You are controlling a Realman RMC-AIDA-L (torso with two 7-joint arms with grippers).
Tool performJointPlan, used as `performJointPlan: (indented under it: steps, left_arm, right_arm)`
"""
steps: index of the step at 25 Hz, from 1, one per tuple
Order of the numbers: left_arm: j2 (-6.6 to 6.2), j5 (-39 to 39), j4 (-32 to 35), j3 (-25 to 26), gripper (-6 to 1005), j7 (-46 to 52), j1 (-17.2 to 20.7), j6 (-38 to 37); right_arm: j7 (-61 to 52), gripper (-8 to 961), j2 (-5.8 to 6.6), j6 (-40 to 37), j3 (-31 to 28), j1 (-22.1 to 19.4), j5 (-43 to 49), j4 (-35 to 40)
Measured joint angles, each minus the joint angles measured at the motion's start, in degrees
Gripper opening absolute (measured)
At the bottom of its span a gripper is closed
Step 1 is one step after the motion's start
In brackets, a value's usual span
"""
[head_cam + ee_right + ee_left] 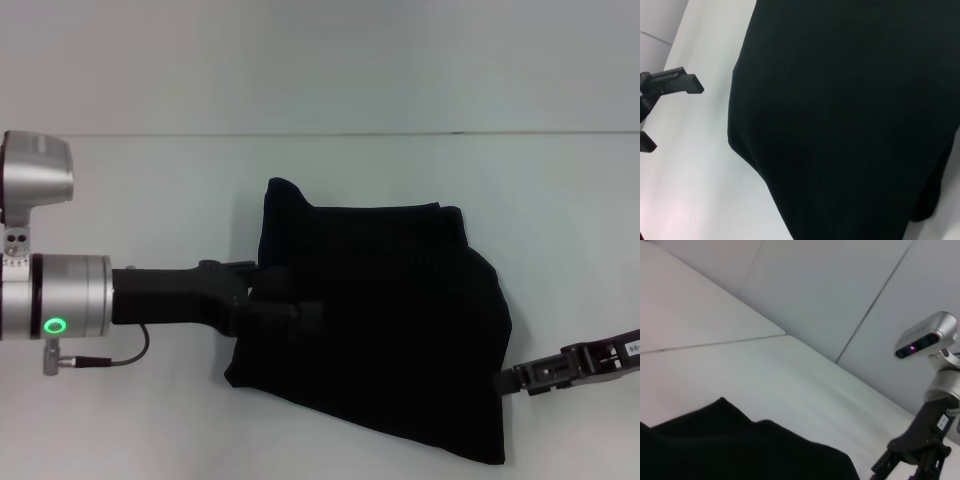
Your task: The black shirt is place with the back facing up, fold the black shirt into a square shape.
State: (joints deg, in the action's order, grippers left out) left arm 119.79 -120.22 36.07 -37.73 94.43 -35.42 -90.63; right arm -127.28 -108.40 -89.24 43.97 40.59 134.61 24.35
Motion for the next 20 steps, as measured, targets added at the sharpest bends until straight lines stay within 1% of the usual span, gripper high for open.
performJointPlan:
  steps: [6,10,15,20]
  left_arm:
    - [-0.66,-1.6,1.1,0.0,949,-0.1,0.1,-3.5]
    - [-0.84,-1.7,1.2,0.5,949,-0.1,0.1,-4.0]
    - [-0.91,-1.7,1.3,1.4,949,-0.1,0.2,-4.1]
    - [-0.98,-1.7,1.5,2.2,948,-0.1,0.5,-4.2]
  right_arm:
    - [0.0,920,-1.10,0.7,1.6,0.6,0.0,0.0]
    - [-0.3,919,-1.86,2.0,3.4,1.0,0.0,0.0]
    - [-0.6,879,-2.19,2.8,3.9,1.1,0.0,0.0]
    - [-0.6,879,-2.77,3.9,3.9,1.4,0.0,-0.1]
